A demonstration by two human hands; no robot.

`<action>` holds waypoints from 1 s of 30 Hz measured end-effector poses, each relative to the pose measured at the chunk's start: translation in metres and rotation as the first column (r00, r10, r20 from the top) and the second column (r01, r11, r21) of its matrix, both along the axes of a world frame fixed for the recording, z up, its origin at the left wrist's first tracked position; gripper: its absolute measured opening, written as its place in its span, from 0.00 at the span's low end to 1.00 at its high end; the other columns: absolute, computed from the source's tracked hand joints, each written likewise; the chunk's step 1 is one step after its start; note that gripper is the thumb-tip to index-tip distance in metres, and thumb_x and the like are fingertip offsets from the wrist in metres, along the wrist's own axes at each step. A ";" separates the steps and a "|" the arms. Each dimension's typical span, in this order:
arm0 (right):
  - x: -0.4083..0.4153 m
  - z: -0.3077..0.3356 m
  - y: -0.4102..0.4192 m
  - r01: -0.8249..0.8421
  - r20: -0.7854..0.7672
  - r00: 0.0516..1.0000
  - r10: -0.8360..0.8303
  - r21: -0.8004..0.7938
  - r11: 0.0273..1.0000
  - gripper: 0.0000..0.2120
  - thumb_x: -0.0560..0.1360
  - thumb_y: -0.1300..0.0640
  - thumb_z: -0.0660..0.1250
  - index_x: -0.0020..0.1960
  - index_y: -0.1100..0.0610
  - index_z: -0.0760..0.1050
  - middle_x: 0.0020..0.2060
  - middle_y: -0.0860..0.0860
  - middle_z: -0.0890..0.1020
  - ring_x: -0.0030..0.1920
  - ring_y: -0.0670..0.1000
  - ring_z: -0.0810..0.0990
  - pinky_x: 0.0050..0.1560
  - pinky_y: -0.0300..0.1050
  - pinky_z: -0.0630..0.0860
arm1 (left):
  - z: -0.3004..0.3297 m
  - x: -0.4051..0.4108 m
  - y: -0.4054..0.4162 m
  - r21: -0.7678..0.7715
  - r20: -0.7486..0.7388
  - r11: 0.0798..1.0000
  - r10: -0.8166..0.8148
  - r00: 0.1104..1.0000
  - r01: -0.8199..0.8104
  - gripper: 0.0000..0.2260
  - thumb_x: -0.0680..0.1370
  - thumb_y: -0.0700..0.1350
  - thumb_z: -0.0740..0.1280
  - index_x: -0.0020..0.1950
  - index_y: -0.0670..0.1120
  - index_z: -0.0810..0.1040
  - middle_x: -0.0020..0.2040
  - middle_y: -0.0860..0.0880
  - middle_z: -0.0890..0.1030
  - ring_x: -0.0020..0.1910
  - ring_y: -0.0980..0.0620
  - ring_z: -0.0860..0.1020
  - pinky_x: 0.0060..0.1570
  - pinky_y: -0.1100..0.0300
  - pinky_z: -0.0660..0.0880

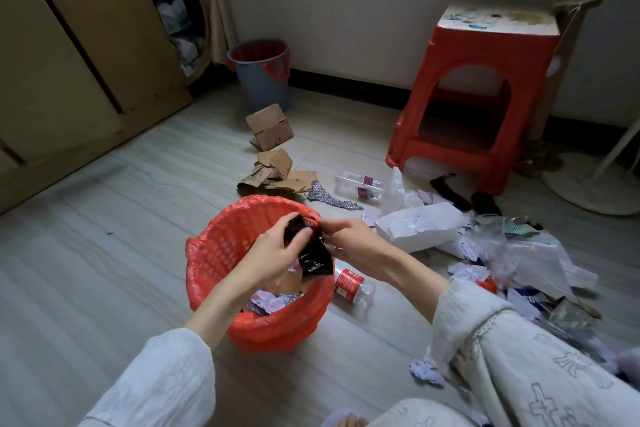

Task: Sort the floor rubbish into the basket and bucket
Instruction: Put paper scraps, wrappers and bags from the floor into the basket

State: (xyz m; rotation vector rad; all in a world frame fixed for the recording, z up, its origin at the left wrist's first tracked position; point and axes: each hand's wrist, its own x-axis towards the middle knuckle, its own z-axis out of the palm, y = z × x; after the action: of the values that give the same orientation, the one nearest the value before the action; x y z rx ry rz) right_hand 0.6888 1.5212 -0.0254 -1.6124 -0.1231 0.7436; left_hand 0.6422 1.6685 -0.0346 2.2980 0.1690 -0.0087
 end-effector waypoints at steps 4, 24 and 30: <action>0.005 0.009 -0.003 0.082 -0.151 0.987 -0.057 0.159 0.984 0.24 0.73 0.77 0.48 0.63 0.67 0.73 0.61 0.63 0.77 0.60 0.57 0.77 0.57 0.43 0.74 | 0.003 -0.004 -0.009 0.016 0.032 1.000 -0.008 0.999 0.008 0.32 0.71 0.54 0.72 0.70 0.48 0.64 0.59 0.49 0.77 0.59 0.51 0.76 0.58 0.60 0.72; 0.024 -0.071 -0.011 -0.186 0.427 0.612 0.666 -0.741 0.646 0.26 0.80 0.53 0.57 0.75 0.56 0.55 0.76 0.49 0.54 0.75 0.48 0.53 0.71 0.42 0.56 | -0.131 0.061 0.048 0.760 -0.067 0.641 -0.082 0.994 0.104 0.20 0.59 0.40 0.78 0.49 0.46 0.81 0.40 0.45 0.77 0.35 0.45 0.77 0.26 0.58 0.72; 0.039 -0.107 -0.012 -0.236 0.390 0.702 0.596 -0.662 0.712 0.34 0.80 0.47 0.56 0.76 0.49 0.38 0.76 0.42 0.41 0.75 0.43 0.52 0.71 0.42 0.60 | -0.211 0.070 0.042 0.588 -0.464 0.750 0.006 0.886 0.303 0.19 0.80 0.44 0.57 0.71 0.44 0.64 0.68 0.42 0.70 0.64 0.42 0.71 0.61 0.50 0.70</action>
State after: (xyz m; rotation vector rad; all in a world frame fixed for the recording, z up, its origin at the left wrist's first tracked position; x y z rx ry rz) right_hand 0.7279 1.5092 -0.1324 -2.4180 -0.8436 0.6417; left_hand 0.7127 1.7101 -0.2460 2.9776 0.2407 -0.6674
